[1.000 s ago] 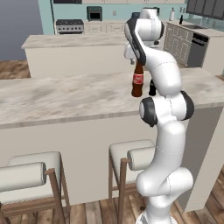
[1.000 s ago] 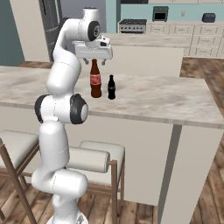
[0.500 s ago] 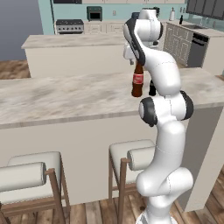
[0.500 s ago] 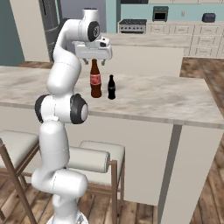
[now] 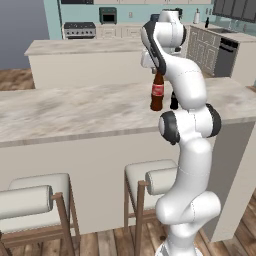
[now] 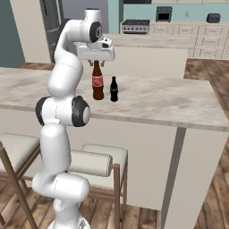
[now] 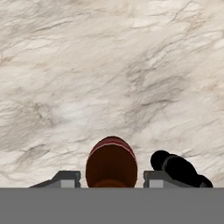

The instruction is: Place the large bottle from the dining counter next to the other large bottle outside the sink, and place the small bottle from the dining counter next to the other small bottle inside the sink.

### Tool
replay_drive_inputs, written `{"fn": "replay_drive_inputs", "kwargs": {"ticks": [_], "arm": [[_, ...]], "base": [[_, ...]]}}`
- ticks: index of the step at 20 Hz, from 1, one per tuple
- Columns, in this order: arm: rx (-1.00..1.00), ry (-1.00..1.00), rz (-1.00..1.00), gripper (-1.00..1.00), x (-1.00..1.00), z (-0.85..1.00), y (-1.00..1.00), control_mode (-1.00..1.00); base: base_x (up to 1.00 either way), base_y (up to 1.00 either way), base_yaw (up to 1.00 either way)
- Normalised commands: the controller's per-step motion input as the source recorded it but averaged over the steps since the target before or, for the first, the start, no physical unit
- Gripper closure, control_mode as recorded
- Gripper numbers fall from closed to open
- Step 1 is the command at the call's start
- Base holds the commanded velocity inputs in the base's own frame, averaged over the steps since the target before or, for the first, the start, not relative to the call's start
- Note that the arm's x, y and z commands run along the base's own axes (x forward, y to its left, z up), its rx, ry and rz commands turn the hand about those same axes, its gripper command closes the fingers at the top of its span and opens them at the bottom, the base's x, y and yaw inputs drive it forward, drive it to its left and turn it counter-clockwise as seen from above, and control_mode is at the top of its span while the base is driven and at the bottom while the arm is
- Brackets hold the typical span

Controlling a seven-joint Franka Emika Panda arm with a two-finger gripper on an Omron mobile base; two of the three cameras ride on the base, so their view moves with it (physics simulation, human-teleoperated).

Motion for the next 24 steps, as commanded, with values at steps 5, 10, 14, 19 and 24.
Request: {"fn": "replay_drive_inputs", "kwargs": {"ticks": [5, 10, 14, 19, 24], "arm": [[0.00, 0.00, 0.00, 1.00, 0.00, 0.00, 0.00, -1.00], [0.00, 0.00, 0.00, 1.00, -0.01, 0.00, 0.00, -1.00], [0.00, 0.00, 0.02, 1.00, -0.42, 0.15, 0.00, -1.00], [0.00, 0.00, 0.03, 1.00, -0.68, 0.39, 0.00, -1.00], [0.00, -0.01, 0.00, 1.00, -0.72, 0.27, 0.00, -1.00]], "base": [[0.00, 0.00, 0.00], [0.00, 0.00, 0.00], [0.00, 0.00, 0.00], [0.00, 0.00, 0.00], [0.00, 0.00, 0.00]]}}
